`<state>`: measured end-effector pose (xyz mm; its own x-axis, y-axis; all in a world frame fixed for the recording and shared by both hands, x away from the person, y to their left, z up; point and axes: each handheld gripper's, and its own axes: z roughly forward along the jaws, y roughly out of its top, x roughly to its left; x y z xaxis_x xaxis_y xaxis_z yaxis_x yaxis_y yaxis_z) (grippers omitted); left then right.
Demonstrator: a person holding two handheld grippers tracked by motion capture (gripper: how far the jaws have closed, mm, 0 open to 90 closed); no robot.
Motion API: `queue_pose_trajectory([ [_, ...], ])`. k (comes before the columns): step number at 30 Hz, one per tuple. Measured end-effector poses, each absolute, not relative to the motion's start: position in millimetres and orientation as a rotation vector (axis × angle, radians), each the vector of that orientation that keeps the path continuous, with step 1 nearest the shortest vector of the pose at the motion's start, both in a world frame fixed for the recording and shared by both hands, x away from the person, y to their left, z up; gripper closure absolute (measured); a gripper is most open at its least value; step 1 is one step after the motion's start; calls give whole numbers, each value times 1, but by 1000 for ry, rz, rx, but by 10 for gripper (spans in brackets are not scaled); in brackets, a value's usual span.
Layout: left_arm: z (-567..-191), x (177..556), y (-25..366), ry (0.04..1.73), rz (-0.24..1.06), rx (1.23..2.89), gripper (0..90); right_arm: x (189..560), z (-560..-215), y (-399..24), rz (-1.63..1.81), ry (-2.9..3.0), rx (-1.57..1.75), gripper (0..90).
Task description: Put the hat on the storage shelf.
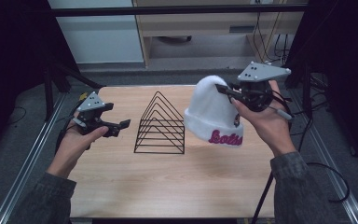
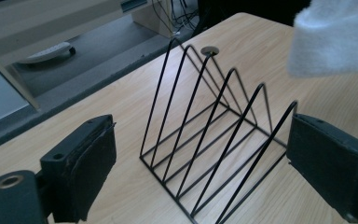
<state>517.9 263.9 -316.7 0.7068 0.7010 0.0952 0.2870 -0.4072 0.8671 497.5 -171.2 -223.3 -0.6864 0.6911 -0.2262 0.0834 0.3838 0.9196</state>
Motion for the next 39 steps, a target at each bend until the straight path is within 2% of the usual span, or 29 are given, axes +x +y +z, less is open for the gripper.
queue_pose_trajectory([
  [14, -300, 534, 235, 686, 522, 1978, 207, 528, -181, -124, 1425, 1961, 586, 836],
  [31, -301, 556, 224, 712, 490, 1932, 271, 547, -167, -71, 1493, 1999, 497, 836],
  [34, -301, 558, 224, 727, 475, 1907, 334, 547, -165, -61, 1501, 2016, 474, 836],
  [39, -300, 562, 222, 729, 461, 1901, 367, 547, -163, -54, 1513, 2027, 455, 836],
])
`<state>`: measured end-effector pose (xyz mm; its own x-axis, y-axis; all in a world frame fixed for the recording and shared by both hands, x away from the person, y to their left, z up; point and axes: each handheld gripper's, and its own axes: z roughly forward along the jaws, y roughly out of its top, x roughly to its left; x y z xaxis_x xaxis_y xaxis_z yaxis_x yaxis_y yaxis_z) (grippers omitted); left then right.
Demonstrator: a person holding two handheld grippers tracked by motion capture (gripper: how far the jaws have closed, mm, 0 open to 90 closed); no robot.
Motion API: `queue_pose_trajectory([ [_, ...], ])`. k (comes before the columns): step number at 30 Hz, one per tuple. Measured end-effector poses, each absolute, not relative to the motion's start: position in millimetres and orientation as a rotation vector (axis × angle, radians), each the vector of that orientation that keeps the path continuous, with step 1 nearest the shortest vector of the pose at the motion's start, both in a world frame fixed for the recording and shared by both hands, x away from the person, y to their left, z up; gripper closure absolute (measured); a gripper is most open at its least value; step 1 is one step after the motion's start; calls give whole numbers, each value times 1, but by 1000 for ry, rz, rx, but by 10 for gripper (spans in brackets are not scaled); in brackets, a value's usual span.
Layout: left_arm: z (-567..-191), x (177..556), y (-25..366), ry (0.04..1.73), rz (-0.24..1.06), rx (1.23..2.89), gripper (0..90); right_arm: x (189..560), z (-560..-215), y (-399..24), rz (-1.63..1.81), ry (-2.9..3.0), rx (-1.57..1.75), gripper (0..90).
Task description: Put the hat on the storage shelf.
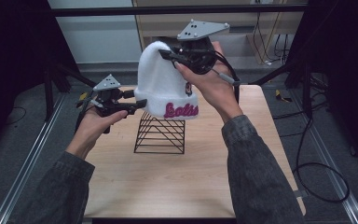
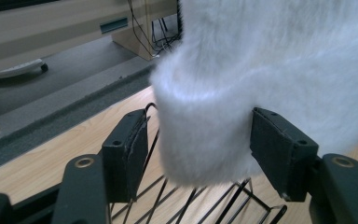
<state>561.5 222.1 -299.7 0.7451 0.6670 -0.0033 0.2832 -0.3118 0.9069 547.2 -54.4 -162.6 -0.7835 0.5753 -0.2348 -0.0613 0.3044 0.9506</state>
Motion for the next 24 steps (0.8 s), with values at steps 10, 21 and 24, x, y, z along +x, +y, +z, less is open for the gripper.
queue_pose_trajectory([
  [10, -298, 560, 218, 718, 467, 1951, 723, 549, -166, -46, 1492, 2064, 429, 836],
  [21, -289, 545, 229, 764, 573, 1964, 757, 566, -176, -51, 1493, 2074, 486, 835],
  [24, -289, 544, 231, 764, 581, 1978, 758, 567, -179, -50, 1492, 2077, 493, 834],
])
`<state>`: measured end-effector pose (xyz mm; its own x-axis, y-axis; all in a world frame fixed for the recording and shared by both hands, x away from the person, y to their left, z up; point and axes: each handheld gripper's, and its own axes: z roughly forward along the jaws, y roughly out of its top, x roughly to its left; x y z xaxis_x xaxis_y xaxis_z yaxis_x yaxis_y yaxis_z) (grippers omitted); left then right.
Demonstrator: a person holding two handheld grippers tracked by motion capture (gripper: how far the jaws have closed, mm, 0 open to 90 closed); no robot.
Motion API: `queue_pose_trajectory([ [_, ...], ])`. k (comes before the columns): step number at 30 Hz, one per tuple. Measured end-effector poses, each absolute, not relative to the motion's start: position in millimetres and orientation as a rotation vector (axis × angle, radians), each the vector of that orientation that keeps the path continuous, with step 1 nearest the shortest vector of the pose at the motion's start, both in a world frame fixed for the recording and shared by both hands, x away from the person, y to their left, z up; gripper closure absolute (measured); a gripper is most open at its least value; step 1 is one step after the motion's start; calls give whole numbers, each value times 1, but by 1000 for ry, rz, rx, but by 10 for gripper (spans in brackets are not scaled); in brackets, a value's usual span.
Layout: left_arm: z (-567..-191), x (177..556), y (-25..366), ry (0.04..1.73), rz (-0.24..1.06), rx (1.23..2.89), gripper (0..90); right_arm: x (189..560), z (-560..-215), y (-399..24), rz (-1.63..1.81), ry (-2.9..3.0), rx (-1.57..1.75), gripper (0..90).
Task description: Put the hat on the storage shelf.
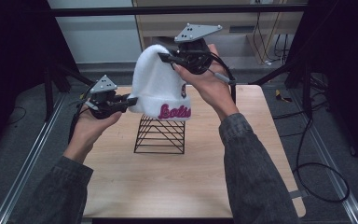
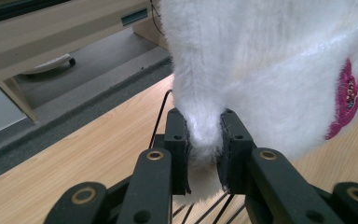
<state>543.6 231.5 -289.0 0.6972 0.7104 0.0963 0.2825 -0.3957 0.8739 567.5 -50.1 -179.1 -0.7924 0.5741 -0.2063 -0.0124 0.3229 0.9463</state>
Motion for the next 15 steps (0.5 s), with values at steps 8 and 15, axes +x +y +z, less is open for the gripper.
queue_pose_trajectory([
  [8, -300, 545, 235, 791, 571, 1989, 760, 581, -200, -50, 1471, 2116, 528, 832],
  [15, -311, 546, 229, 791, 576, 2018, 761, 591, -216, -53, 1469, 2132, 562, 833],
])
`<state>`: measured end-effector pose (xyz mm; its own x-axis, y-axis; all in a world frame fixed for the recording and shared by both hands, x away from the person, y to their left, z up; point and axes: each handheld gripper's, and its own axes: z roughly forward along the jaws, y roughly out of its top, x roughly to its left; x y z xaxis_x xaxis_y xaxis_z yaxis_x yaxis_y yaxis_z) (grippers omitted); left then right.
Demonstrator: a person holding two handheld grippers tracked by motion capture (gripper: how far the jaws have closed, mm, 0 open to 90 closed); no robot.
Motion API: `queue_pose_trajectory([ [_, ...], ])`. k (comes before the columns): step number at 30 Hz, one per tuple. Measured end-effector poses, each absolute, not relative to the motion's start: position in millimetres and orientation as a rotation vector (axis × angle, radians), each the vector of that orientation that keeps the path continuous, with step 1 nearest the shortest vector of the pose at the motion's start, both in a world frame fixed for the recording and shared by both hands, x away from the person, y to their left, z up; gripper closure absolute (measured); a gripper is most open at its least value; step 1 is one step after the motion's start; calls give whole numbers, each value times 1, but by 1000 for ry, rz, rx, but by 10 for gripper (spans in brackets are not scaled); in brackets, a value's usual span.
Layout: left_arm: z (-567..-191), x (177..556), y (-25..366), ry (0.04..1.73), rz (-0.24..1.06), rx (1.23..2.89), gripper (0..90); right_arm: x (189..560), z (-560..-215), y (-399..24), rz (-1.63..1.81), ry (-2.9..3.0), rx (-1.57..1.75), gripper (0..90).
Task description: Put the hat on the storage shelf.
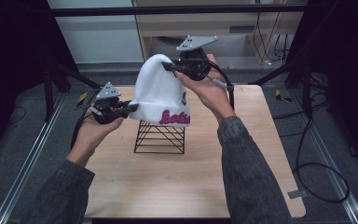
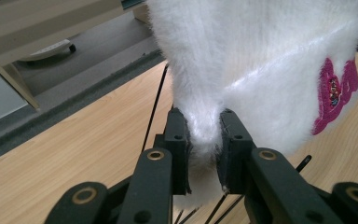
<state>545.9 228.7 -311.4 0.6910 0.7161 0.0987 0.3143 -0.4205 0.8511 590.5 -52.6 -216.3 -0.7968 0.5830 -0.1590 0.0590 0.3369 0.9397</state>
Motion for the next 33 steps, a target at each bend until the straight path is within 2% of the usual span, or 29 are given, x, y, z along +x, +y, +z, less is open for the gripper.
queue_pose_trajectory([
  [22, -344, 550, 234, 821, 592, 2043, 762, 586, -244, -50, 1450, 2182, 544, 829],
  [33, -353, 539, 238, 804, 601, 2052, 762, 573, -249, -47, 1435, 2210, 522, 829],
])
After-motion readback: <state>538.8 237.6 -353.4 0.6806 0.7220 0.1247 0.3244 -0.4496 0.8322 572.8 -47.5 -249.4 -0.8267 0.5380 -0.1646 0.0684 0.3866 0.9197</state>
